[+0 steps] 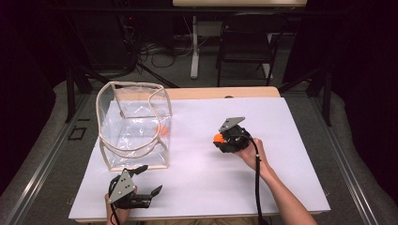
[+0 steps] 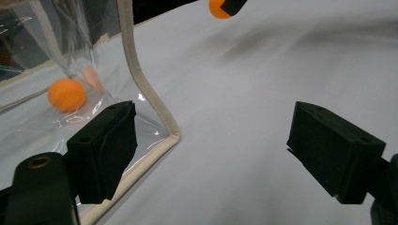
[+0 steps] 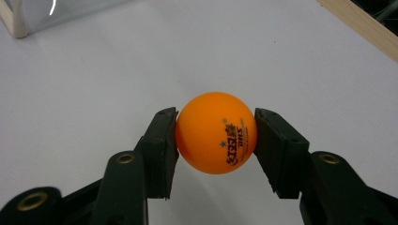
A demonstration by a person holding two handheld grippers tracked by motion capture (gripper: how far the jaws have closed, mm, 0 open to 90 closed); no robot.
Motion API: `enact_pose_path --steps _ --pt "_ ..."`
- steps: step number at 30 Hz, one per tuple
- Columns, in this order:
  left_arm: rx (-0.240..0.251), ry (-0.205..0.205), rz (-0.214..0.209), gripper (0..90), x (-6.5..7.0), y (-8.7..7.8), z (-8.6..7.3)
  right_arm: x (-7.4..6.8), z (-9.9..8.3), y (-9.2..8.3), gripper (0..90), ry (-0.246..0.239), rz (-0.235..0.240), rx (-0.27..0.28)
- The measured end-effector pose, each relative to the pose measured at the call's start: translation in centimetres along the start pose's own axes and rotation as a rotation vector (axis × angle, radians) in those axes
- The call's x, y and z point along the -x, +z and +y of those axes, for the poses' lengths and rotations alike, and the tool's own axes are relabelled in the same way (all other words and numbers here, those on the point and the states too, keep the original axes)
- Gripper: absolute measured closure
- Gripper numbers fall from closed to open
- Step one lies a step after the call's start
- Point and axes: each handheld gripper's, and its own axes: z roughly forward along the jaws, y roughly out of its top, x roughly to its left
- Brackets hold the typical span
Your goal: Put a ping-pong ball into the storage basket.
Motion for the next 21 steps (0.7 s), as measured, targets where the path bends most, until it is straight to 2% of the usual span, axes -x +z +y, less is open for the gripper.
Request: enact_pose_path --steps 21 --pt "-0.001 -0.006 -0.002 15.7 -0.1 0.2 -0.1 -2.2 1.1 0.2 51.1 -0.049 0.054 0.022"
